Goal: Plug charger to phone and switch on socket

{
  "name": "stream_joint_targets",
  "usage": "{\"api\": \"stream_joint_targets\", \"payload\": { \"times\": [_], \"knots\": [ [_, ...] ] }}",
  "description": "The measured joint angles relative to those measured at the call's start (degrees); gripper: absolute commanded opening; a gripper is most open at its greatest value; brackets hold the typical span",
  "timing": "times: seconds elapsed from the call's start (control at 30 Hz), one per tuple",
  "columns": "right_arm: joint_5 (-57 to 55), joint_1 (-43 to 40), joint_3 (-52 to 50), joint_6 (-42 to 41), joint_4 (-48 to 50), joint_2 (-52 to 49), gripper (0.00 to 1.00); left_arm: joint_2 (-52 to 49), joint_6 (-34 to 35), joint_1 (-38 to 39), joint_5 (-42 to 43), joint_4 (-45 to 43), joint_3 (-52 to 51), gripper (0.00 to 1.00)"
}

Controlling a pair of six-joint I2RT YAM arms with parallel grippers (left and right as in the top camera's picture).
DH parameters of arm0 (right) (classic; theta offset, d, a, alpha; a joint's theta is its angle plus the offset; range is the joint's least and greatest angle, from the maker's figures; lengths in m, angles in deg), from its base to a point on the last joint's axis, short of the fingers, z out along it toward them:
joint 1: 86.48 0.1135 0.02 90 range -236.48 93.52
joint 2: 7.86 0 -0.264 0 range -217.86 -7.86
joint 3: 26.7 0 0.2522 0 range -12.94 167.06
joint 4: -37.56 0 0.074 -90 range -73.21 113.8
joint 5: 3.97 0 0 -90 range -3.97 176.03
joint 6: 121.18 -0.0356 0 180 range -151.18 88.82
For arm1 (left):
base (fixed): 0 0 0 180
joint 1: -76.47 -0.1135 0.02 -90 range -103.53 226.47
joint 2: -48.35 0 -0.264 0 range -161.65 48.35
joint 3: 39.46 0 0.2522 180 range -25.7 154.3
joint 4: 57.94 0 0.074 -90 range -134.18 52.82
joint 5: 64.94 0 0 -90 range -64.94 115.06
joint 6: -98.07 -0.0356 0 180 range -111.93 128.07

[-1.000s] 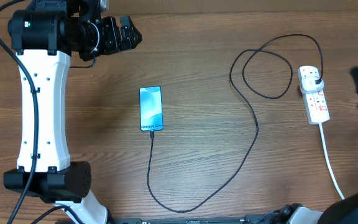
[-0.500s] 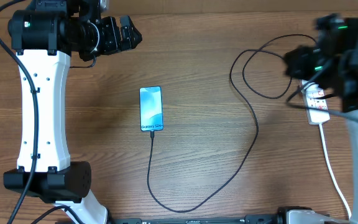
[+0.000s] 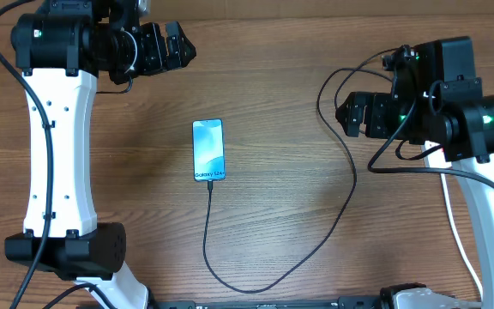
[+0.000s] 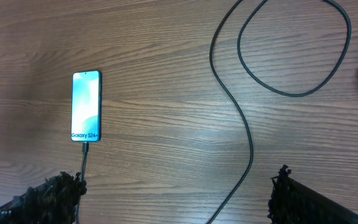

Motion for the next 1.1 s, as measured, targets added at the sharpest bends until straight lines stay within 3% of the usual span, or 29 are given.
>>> {"api": "stream_joint_targets", "payload": {
  "times": [0.4, 0.57, 0.77, 1.1],
  "knots": [
    [0.02, 0.02, -0.02, 0.02, 0.17, 0.00, 1.00, 0.00, 0.00, 0.00, 0.00, 0.00, 0.00, 1.00],
    [0.02, 0.00, -3.52, 1.09, 6.58, 2.60, 1.00, 0.00, 0.00, 0.00, 0.00, 0.00, 0.00, 0.99],
    [0.00, 0.02, -18.29, 1.60, 23.06, 15.61, 1.00, 0.00, 0.00, 0.00, 0.02, -0.07, 0.00, 1.00],
    [-0.04, -3.48, -46.38, 1.70, 40.26, 45.90, 1.00, 0.00, 0.00, 0.00, 0.02, 0.00, 0.00, 0.99]
  ]
}}
